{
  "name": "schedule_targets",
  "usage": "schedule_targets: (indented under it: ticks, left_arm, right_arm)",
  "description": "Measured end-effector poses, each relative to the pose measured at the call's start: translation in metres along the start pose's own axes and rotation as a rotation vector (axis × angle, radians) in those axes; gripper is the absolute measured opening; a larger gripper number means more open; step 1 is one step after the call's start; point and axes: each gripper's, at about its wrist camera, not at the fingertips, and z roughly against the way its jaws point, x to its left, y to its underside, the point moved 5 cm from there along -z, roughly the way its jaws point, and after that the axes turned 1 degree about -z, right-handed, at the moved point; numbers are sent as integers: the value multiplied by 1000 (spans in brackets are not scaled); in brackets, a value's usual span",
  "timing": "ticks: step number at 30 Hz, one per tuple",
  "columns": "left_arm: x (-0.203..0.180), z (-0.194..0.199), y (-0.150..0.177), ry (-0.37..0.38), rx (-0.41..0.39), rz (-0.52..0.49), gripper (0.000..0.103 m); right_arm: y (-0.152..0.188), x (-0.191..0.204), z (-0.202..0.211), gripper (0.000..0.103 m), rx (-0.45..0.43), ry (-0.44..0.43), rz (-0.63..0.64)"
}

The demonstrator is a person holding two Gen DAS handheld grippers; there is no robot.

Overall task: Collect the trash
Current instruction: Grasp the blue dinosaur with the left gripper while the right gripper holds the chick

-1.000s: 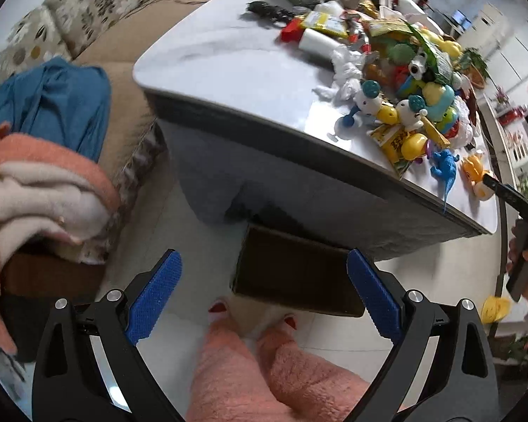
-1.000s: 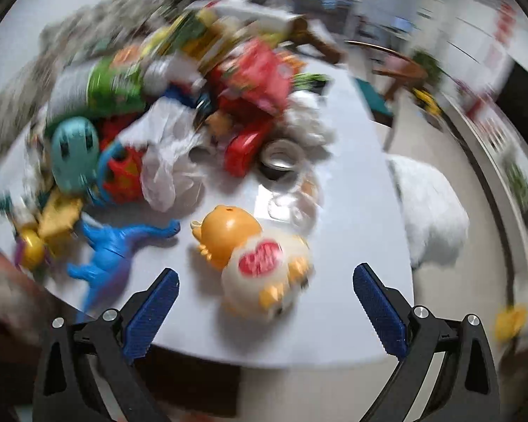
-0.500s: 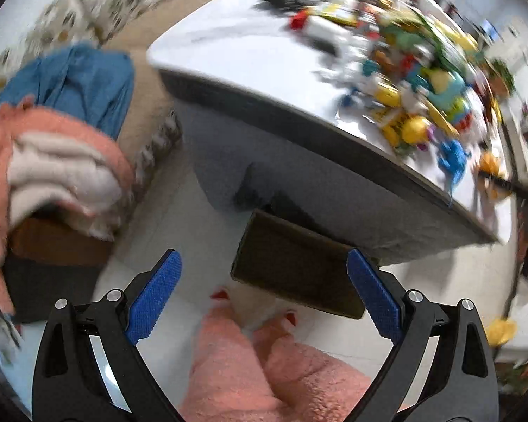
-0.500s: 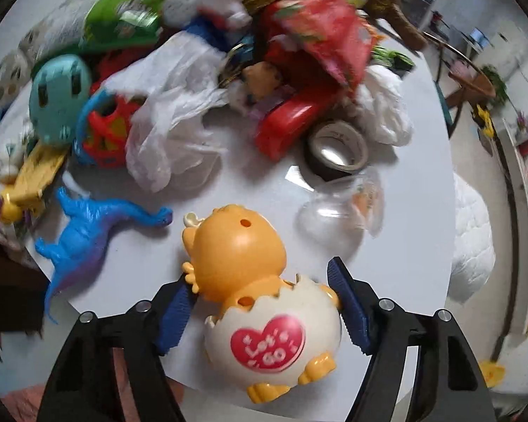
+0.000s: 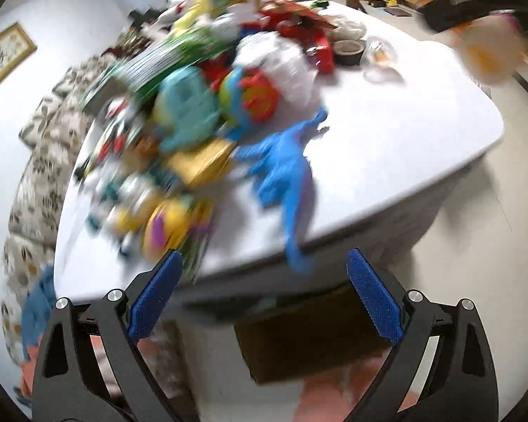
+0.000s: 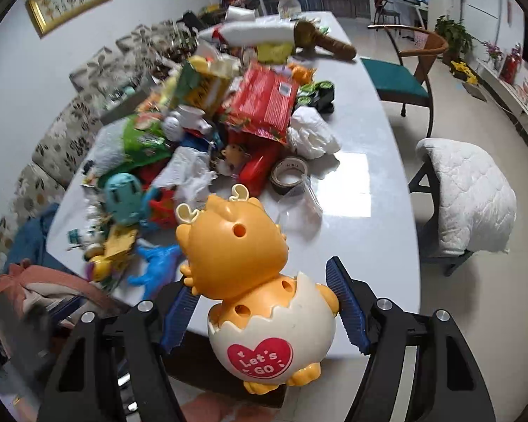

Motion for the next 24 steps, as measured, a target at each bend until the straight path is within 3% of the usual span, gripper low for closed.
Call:
schedule_targets:
  ticks: [3, 5, 10, 12, 14, 16, 24]
  left_arm:
    - [9, -11, -24, 21, -30, 110, 93]
    - [13, -24, -34, 89, 2, 194, 93]
    - [16, -62, -39, 115, 120, 295, 91]
    - [21, -67, -40, 173, 119, 363, 89]
    - [24, -68, -43, 171, 114, 373, 80]
    - [25, -64, -46, 173, 110, 348, 52]
    - [25, -51, -24, 253, 133, 310, 52]
  right_arm:
    - [12, -1, 26, 70, -17, -8, -31]
    - [28, -1, 42, 70, -24, -8, -43]
    - [36, 5, 59, 70, -42, 3, -83]
    - [37, 8, 59, 70, -45, 10, -90]
    - [38, 11, 59, 70, -46, 25, -100]
    - [39, 15, 58, 70, -51, 24, -109]
    - [38, 21, 67, 70, -93, 75, -124]
